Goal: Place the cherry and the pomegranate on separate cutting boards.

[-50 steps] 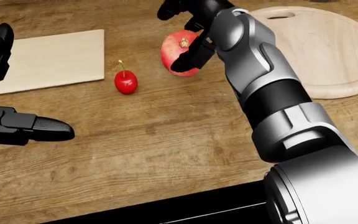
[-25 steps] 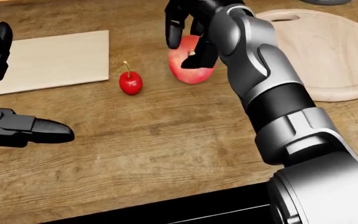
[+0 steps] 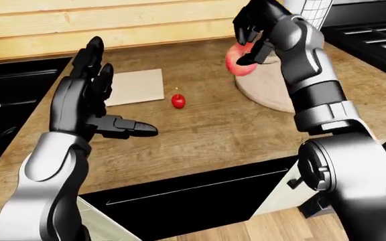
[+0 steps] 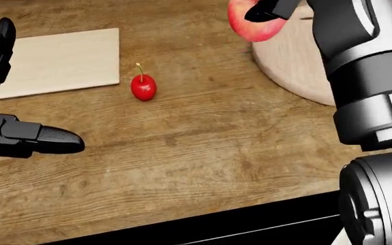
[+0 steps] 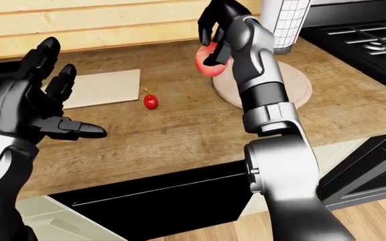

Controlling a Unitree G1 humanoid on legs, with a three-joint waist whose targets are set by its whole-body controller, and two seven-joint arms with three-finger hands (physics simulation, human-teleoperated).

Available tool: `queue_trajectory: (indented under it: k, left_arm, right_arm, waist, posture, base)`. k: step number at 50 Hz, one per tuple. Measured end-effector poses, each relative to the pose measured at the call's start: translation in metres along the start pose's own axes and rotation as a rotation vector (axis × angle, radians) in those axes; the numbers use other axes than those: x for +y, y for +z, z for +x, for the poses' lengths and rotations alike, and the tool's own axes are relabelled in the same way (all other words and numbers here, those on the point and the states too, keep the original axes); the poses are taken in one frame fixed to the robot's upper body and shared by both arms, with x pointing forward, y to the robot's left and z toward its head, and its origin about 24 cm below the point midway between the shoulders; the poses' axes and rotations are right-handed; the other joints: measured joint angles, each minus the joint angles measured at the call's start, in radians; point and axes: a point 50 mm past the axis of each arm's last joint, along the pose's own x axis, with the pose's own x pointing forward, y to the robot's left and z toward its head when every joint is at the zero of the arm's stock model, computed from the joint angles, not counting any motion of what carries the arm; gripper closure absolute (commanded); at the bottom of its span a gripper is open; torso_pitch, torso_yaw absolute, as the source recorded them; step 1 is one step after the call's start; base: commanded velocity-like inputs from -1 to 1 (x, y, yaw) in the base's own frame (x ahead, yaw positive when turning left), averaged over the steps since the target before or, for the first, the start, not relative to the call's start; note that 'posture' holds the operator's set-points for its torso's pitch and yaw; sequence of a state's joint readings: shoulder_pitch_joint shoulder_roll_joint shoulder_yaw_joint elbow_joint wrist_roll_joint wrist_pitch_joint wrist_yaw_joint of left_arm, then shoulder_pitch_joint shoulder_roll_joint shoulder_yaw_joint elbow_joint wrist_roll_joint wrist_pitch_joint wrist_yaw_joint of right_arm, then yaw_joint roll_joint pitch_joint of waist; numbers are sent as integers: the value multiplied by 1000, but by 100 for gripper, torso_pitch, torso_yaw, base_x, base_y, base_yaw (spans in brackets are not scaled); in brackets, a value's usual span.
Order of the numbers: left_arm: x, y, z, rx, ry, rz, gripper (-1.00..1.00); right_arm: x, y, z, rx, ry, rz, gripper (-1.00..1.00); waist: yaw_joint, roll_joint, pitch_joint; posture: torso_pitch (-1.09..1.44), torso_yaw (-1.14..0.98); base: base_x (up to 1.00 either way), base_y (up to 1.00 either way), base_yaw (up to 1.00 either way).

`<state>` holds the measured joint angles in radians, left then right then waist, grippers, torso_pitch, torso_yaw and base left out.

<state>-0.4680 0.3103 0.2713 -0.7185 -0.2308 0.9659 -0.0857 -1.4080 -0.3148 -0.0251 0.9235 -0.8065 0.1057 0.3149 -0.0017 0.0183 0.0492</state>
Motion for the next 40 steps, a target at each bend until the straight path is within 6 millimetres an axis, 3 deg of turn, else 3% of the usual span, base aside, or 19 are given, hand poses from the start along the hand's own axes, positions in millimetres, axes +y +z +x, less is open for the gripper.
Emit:
queue_trajectory:
  k: [7, 20, 40]
  left_arm:
    - [-2, 2, -1, 2, -1, 2, -100]
    - [-1, -2, 1, 7, -2, 2, -100]
    - [-2, -3, 1, 6, -3, 0, -100]
  right_arm:
    - [-15, -31, -8, 80, -43, 18, 100]
    - [-16, -79, -16, 213, -61, 11, 100]
    - [-7, -116, -23, 344, -142, -23, 100]
  waist:
    - [-2, -3, 2]
    - [-2, -4, 1]
    - [2, -9, -2]
  posture:
    - [0, 0]
    - [0, 0]
    - [0, 0]
  base:
    - [0, 0, 0]
    - [0, 0, 0]
    - [0, 0, 0]
